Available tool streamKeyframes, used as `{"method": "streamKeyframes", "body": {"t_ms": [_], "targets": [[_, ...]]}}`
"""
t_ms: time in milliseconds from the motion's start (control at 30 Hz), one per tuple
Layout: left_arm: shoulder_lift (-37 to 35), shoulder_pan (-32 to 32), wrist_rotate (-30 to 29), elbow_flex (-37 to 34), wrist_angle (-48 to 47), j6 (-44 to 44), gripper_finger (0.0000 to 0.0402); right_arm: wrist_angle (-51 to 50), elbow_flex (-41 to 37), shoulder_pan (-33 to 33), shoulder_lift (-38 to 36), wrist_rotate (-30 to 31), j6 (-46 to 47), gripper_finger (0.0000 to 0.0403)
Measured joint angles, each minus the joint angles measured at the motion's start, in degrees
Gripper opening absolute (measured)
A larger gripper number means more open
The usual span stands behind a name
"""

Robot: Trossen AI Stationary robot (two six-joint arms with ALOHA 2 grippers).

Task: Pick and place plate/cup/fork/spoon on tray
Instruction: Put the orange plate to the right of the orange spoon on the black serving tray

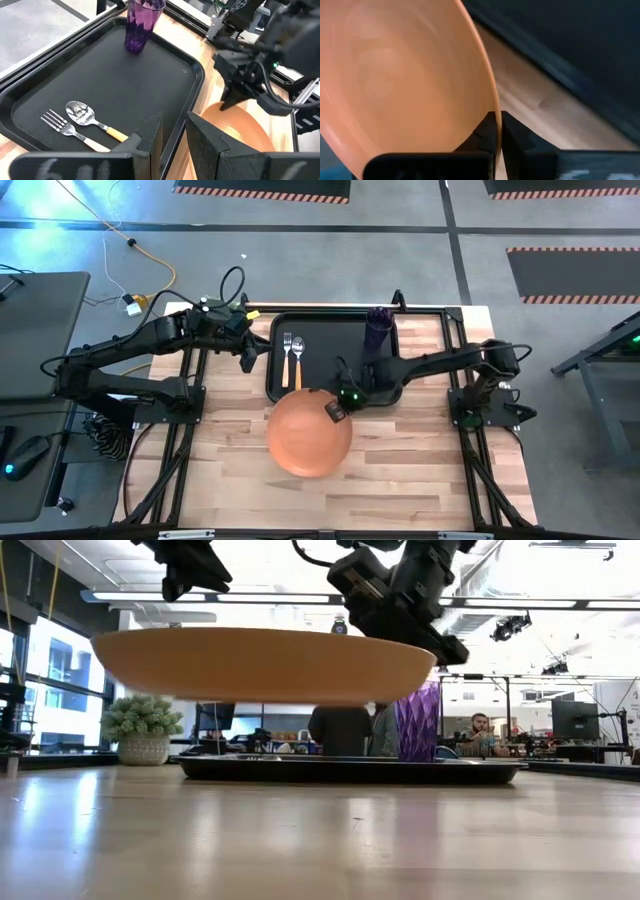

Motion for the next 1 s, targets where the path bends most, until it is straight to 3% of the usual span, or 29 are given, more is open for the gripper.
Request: {"method": "streamKeyframes", "body": {"t_ms": [267, 467, 700, 1000], "targets": [[0.0, 0.0, 0.0, 0.0, 0.0, -1.6, 0.0076, -2.6, 1.8, -8.5, -3.9, -0.2, -12.2, 0.0000], [0.0, 0.0, -0.4, 0.0, 0.1, -1.8, 0.0076, -5.9, -1.6, -12.8, -10.3, 1.1, -11.7, 0.0000], [0.0, 0.0, -2.7, 0.0, 0.1, -1.8, 0.0076, -3.5, -11.0, -11.8, -18.4, 4.5, 5.0, 0.0000], [0.0, 0.0, -4.7, 0.0, 0.2, -1.6, 0.0076, 9.5, -24.5, -6.3, -22.7, 13.7, 32.7, 0.0000]]}}
